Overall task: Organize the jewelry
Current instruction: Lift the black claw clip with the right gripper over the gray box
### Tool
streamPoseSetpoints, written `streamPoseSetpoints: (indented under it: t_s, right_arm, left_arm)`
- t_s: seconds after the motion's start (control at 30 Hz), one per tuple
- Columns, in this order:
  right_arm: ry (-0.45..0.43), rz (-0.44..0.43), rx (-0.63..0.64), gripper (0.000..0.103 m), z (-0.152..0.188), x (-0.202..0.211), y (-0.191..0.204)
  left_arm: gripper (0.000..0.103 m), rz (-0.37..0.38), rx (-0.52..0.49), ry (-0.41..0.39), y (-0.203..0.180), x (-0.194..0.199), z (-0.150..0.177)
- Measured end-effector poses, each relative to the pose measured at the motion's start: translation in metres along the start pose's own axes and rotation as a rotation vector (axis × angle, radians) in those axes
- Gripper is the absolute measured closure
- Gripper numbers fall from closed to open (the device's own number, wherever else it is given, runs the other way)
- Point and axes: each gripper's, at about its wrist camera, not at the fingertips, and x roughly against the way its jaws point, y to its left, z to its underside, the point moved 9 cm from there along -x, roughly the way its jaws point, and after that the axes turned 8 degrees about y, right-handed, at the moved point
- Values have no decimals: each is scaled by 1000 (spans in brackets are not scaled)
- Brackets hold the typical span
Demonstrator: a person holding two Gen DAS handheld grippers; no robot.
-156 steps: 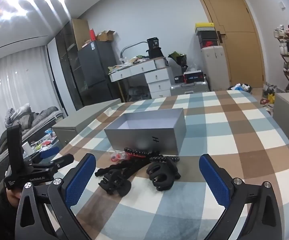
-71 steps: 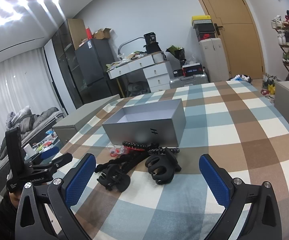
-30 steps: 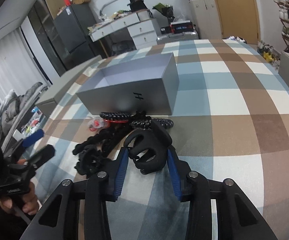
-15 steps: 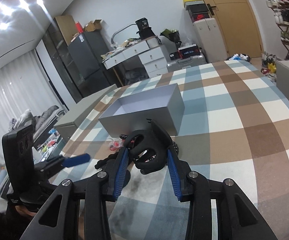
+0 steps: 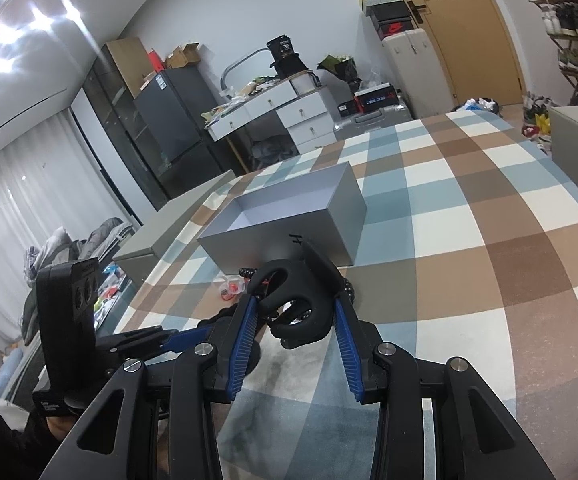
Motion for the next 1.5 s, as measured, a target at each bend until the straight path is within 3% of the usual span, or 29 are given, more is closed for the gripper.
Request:
streamPoseSetpoints:
  t_s: [0.17,0.37,0.77,1.07,1.17,1.5]
  right_arm:
    - [-6,7,13,64,-1,0,4]
    - [-29,7,28,64,-13,3,16]
    - [-80,1,52,64,-82,27,46]
    - [-64,72,-4,64,-97,-4,24]
    - [-47,85,-36,64,-99,-18,14]
    - [23,70,-35,64,-99,-57,9]
  left_arm:
    - [63,8,-9,-55,3,17,0]
    - [63,-37,17,-138,20,39,-16]
    - [63,-88,81,-300,63,71,-67]
    - [63,-92,107,-304,88,51,-88]
    - [63,-83,116,-274,92,31,-90]
    - [63,-96,111,-222,96,10,-96]
